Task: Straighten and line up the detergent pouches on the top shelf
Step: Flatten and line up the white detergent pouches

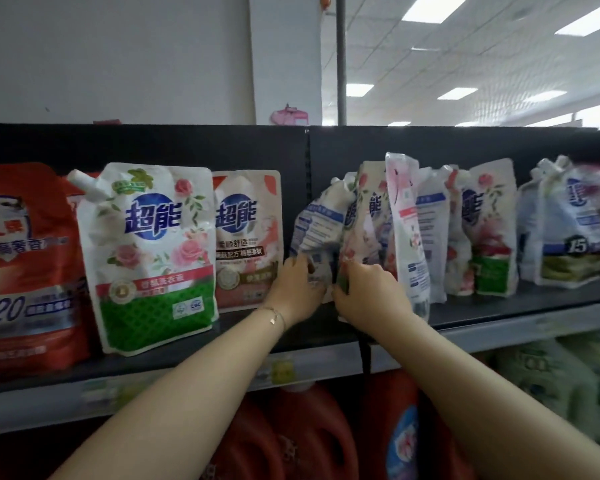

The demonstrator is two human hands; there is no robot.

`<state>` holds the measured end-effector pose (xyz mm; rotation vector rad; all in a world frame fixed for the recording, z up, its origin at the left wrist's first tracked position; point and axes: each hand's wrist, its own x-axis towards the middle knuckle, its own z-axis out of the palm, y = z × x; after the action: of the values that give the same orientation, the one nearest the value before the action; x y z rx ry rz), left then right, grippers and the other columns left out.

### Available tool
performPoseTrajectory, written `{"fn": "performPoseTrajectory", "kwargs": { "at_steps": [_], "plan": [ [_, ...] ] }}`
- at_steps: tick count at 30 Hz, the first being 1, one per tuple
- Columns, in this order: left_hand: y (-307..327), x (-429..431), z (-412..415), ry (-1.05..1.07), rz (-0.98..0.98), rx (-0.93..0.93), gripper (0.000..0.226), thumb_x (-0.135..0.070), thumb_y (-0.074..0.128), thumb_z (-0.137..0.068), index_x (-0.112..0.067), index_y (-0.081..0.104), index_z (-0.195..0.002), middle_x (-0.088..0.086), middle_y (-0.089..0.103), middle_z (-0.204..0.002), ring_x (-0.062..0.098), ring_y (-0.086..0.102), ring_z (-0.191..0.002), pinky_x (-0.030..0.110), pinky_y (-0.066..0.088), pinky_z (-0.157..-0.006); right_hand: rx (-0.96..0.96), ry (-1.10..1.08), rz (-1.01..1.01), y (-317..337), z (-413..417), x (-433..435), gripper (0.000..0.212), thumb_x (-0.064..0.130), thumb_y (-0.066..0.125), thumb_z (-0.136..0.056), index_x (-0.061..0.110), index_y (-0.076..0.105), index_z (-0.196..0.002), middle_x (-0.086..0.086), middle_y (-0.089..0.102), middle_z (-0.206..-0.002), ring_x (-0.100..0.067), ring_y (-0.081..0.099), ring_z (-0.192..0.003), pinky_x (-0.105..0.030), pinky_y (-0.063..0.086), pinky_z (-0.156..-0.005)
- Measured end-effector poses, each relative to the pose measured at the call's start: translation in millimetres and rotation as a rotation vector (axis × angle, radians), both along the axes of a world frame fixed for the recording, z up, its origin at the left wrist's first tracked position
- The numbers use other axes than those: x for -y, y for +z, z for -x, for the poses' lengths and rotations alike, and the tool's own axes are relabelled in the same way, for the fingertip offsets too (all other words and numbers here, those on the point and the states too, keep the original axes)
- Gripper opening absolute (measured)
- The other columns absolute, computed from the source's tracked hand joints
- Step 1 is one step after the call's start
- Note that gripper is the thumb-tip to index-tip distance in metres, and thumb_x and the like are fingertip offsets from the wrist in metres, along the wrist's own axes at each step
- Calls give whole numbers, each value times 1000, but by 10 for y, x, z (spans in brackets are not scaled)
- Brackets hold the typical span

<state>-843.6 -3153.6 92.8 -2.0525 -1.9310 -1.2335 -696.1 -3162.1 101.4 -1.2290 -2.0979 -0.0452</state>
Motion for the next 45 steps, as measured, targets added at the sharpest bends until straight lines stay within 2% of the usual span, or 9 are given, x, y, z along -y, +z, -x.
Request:
{"fn": "performPoseTrajectory", "kwargs": {
  "at_steps": [5, 10, 16, 21, 27, 31, 38, 42, 45],
  "plan": [
    [-4, -339, -188, 149, -16, 307, 45, -22, 63, -85, -3, 41, -119, 19, 49, -124, 31, 52, -111, 42, 47, -95, -25, 87, 130, -82, -15, -132, 20, 28, 51, -91, 9, 56, -91, -7, 59, -86, -27, 60, -80, -31, 47, -63],
    [40, -593, -337, 222, 60, 474, 59, -34, 59, -92, -4, 30, -133, 14, 46, -134, 27, 50, -118, 24, 35, -80, 5, 66, 159, -155, 7, -160, 13, 24, 50, -93, 14, 42, -90, -8, 51, -95, -26, 52, -86, -30, 39, -67],
    [75, -803, -372, 317, 155, 350, 48, -28, 54, -96, 2, 39, -131, 17, 51, -130, 28, 52, -119, 29, 43, -90, 144, -7, 91, -250, 37, -235, 40, 14, 53, -89, 12, 38, -126, -11, 56, -111, -30, 60, -98, -34, 48, -70],
    [15, -1066, -185, 362, 207, 382, 86, -44, 66, -82, 2, 27, -143, 14, 48, -135, 27, 51, -120, 27, 41, -86, 216, -73, 145, -253, 82, -355, 50, 9, 56, -88, 14, 31, -131, -12, 61, -113, -30, 63, -99, -34, 46, -66],
    [-27, -1263, -2, 263, 250, 407, 57, -16, 70, -83, -4, 43, -132, 13, 54, -131, 28, 52, -120, 29, 42, -96, 275, -97, 240, -213, 145, -419, 43, 6, 52, -90, 10, 29, -127, -16, 59, -118, -33, 61, -104, -40, 52, -76],
    [91, -1256, 283, 216, 351, 335, 50, -26, 58, -92, -10, 43, -136, 14, 50, -136, 30, 49, -122, 36, 38, -104, 261, -123, 232, -234, 133, -399, 51, 14, 54, -92, 10, 25, -133, -15, 59, -119, -32, 61, -104, -39, 51, -76],
    [160, -1045, 701, 14, 688, 437, 50, -6, 68, -82, -15, 48, -126, 11, 54, -125, 33, 50, -114, 46, 43, -99, 238, -151, 196, -272, 158, -413, 48, 18, 51, -94, 13, 23, -132, -12, 60, -114, -30, 62, -99, -36, 49, -71],
    [180, -1004, 706, -131, 778, 389, 34, 5, 60, -85, -14, 55, -113, 10, 58, -119, 19, 56, -93, 27, 50, -76, 222, -162, 192, -290, 161, -428, 41, 20, 50, -96, 16, 25, -128, -9, 62, -110, -28, 64, -94, -34, 48, -68],
    [187, -979, 729, -96, 734, 268, 65, -13, 74, -79, -15, 42, -136, 8, 50, -135, 24, 52, -115, 36, 48, -94, 215, -165, 187, -291, 167, -423, 32, 20, 50, -95, 18, 29, -118, -9, 63, -105, -28, 64, -91, -34, 50, -67]
  ]
}}
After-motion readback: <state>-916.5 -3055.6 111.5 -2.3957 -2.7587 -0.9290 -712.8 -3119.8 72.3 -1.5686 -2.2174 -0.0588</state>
